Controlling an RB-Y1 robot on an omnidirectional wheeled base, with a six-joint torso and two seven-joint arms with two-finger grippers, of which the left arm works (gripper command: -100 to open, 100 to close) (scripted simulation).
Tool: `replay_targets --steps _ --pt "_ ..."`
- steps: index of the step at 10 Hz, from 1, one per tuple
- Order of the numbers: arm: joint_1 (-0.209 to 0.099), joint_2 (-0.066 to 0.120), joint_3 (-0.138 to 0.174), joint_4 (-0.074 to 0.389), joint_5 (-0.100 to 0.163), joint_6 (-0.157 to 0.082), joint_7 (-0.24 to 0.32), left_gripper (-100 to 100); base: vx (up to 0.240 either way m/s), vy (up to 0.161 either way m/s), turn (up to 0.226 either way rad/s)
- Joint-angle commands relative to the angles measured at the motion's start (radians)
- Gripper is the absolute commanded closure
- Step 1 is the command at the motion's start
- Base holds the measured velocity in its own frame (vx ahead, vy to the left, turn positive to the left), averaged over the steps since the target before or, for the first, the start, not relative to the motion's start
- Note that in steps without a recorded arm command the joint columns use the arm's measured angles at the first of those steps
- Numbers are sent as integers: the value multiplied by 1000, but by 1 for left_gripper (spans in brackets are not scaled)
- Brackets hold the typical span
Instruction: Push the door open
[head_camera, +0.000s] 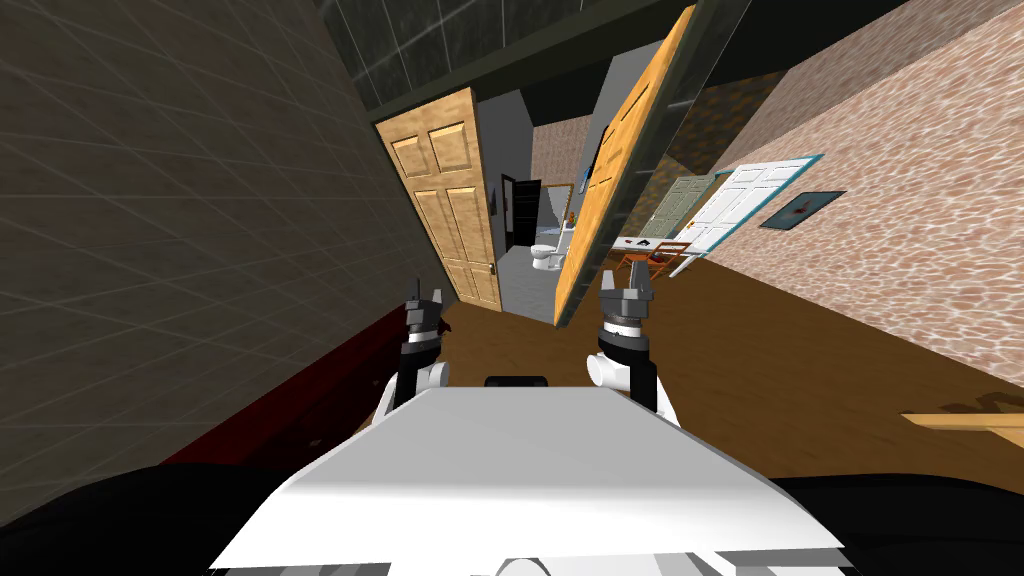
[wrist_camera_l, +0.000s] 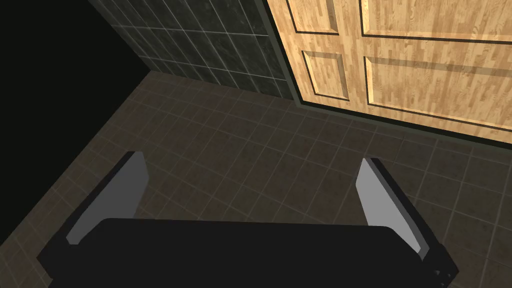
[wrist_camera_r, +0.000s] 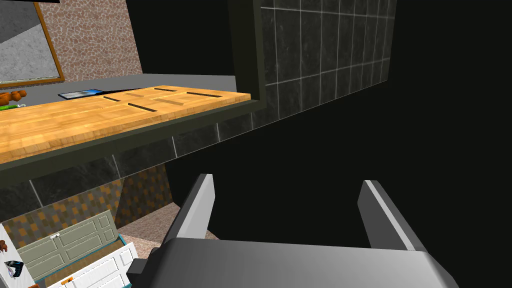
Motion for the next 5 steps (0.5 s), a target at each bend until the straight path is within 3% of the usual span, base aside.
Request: replay_targets --steps 1,5 --pt "-16 10 -6 38 1 -9 3 -100 154 52 6" --pt "-51 28 -19 125 2 -29 9 -100 119 22 -7"
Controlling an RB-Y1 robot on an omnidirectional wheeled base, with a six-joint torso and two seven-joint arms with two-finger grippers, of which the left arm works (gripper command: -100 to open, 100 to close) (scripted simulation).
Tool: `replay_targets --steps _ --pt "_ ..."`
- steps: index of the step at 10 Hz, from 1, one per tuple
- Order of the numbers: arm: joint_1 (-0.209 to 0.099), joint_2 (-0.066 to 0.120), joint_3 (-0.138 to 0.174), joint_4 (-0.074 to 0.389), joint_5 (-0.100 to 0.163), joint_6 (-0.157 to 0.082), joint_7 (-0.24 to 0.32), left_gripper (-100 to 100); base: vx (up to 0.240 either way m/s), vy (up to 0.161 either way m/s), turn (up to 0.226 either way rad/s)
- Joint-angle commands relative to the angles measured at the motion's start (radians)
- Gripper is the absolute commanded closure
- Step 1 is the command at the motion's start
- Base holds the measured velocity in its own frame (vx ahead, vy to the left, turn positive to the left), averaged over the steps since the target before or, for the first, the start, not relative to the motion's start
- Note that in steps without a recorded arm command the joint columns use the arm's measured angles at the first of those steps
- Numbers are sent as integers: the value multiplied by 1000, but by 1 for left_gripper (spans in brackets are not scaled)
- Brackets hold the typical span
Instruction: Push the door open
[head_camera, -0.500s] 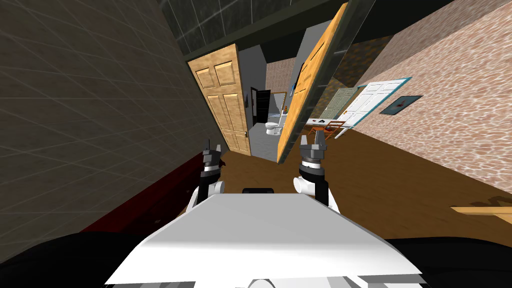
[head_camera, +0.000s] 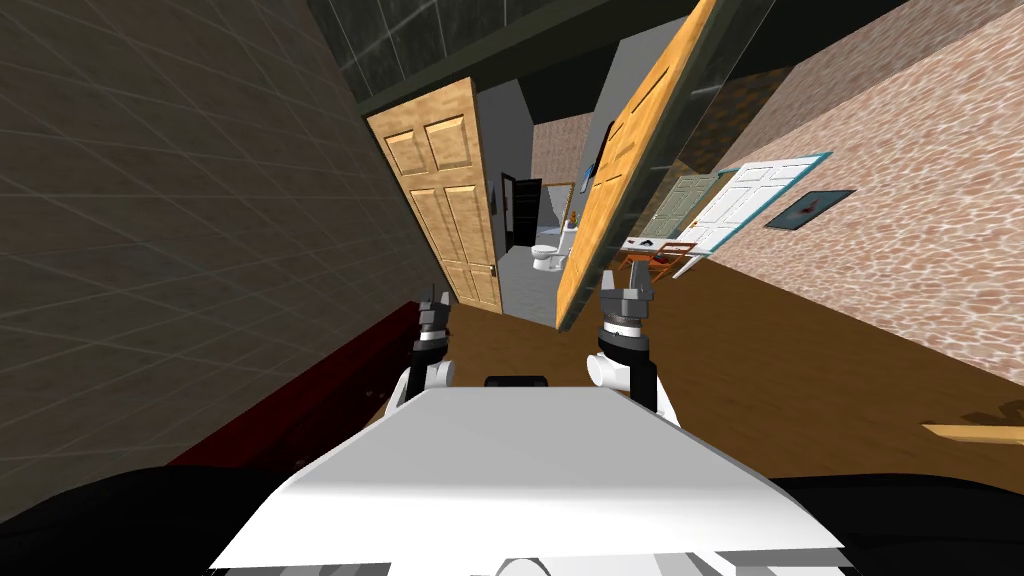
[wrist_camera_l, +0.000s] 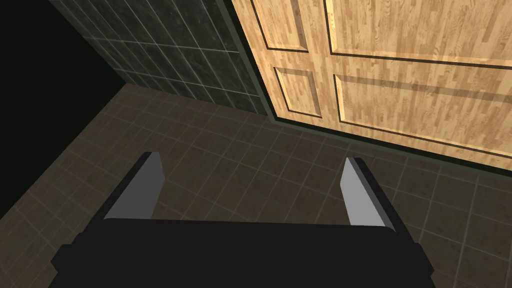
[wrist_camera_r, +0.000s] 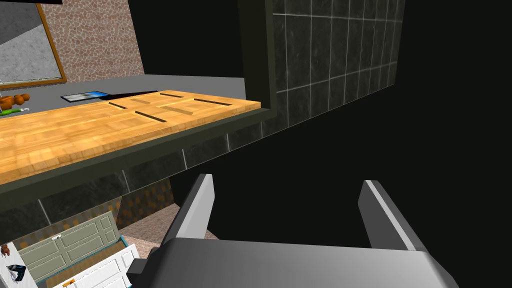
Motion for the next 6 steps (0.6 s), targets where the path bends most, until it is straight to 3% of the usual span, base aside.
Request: replay_targets --steps 1,6 --pt "-14 7 -3 28 1 -3 4 -100 90 38 -4" --pt "-58 24 -20 133 2 -28 11 -100 93 26 -4"
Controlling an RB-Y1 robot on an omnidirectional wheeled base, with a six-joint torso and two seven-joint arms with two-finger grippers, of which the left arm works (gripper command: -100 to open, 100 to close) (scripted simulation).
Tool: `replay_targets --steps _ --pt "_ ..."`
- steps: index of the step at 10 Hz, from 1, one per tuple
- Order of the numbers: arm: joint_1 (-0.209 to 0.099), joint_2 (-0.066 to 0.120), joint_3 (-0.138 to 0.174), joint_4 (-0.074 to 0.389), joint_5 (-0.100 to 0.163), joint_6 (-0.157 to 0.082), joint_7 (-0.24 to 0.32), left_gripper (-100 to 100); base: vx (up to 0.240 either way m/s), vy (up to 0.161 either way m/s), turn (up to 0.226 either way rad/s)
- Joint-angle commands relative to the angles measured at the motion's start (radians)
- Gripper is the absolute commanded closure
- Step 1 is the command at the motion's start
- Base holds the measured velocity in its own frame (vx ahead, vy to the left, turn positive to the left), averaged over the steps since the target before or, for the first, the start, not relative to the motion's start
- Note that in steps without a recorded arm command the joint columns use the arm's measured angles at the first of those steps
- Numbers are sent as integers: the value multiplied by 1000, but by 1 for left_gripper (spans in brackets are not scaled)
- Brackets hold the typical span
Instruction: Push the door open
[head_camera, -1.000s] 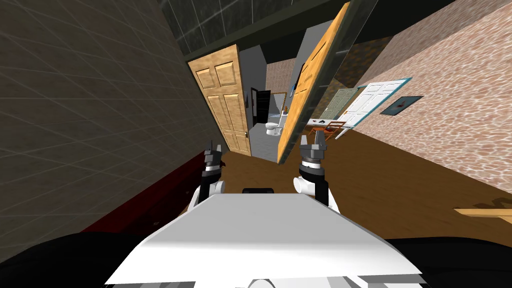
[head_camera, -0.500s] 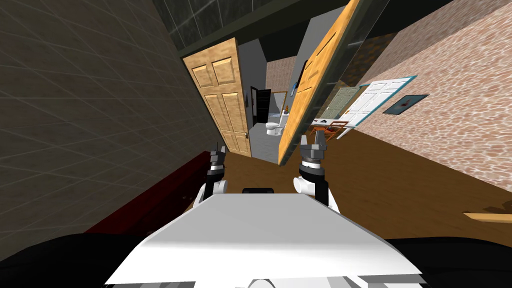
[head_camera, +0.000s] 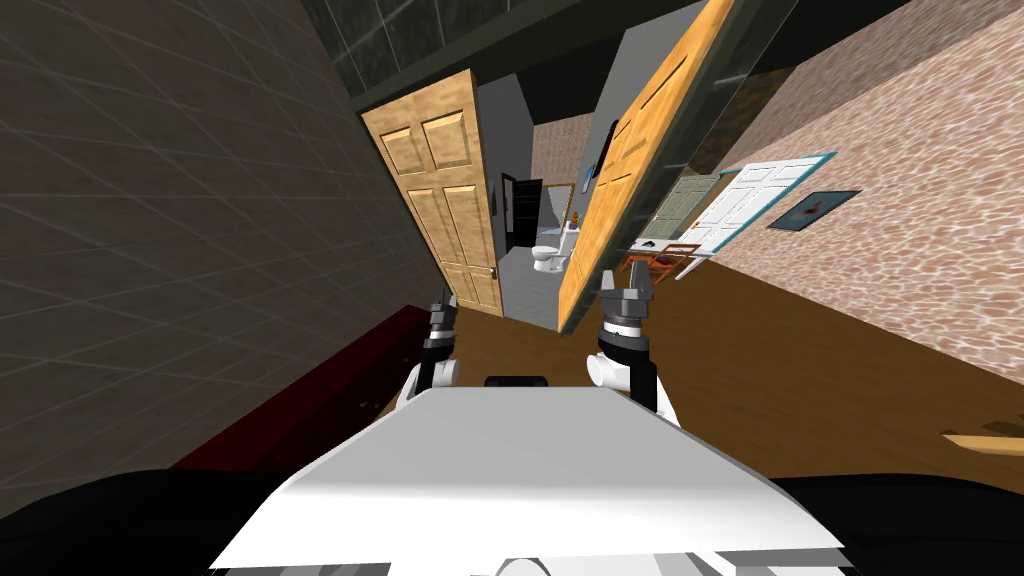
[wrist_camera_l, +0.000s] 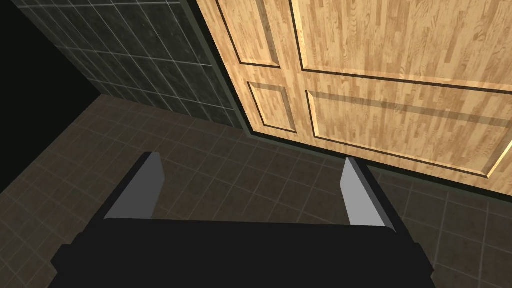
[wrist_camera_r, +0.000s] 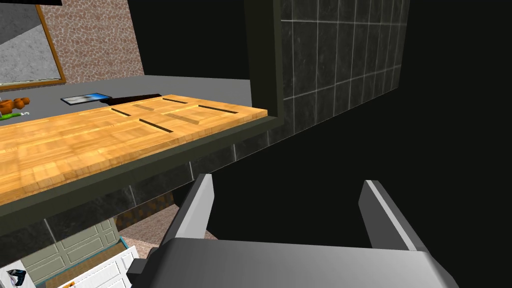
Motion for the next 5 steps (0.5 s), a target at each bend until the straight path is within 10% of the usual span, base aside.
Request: replay_targets --steps 1,5 --pt "-20 7 -3 39 1 -6 4 -100 95 31 -3" --pt "-63 20 -20 143 3 -30 11 -100 98 37 -5"
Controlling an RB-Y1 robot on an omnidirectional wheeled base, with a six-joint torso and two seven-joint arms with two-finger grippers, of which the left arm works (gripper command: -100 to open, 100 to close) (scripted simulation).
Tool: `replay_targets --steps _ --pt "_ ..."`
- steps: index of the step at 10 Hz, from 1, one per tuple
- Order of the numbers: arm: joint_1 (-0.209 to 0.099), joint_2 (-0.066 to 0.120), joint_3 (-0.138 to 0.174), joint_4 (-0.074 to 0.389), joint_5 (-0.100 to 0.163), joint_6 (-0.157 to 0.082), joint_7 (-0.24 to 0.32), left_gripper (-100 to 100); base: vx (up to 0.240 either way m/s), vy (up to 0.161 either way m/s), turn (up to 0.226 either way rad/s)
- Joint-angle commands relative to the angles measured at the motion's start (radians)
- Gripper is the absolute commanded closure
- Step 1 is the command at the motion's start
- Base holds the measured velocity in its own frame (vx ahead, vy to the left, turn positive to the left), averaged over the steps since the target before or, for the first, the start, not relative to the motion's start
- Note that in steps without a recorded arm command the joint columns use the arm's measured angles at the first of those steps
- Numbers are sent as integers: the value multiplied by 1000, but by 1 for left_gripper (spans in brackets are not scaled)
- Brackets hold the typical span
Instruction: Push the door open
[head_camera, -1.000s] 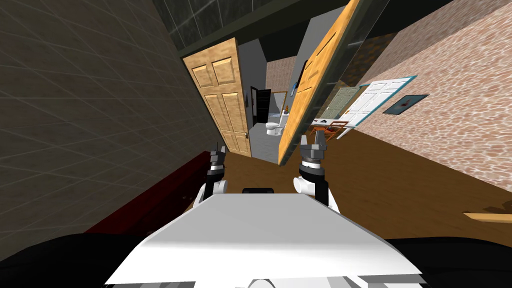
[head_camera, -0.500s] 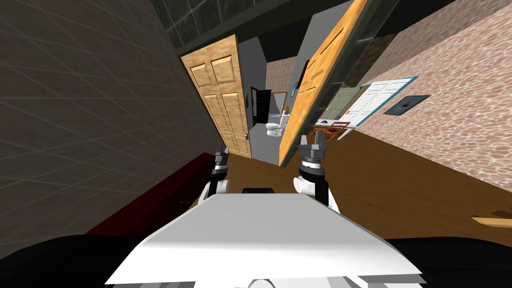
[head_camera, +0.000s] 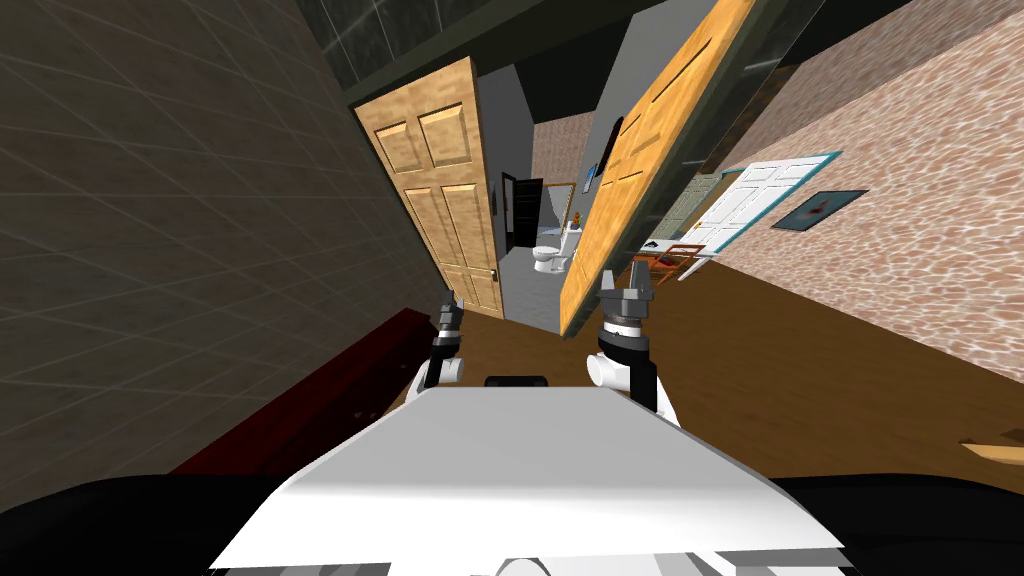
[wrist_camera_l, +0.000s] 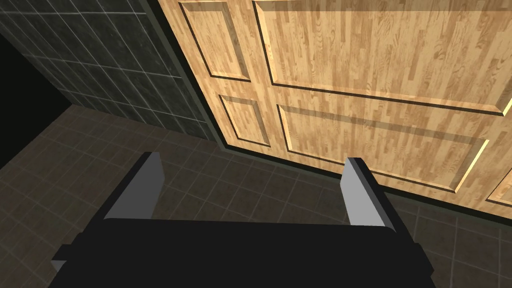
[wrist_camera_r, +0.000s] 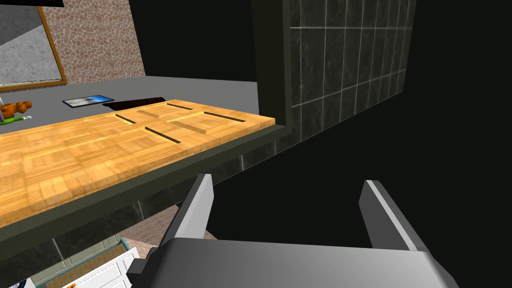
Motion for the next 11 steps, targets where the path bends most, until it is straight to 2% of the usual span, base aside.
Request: replay_targets --steps 1,8,9,11 --pt "-14 6 -8 37 1 -7 3 -100 93 31 -5" --pt "-99 24 -40 236 3 -54 19 -100 102 36 -5" --pt "-99 24 -40 243 3 -54 19 -100 63 33 -3" --pt "-124 28 -49 304 4 -68 23 -100 64 34 -4"
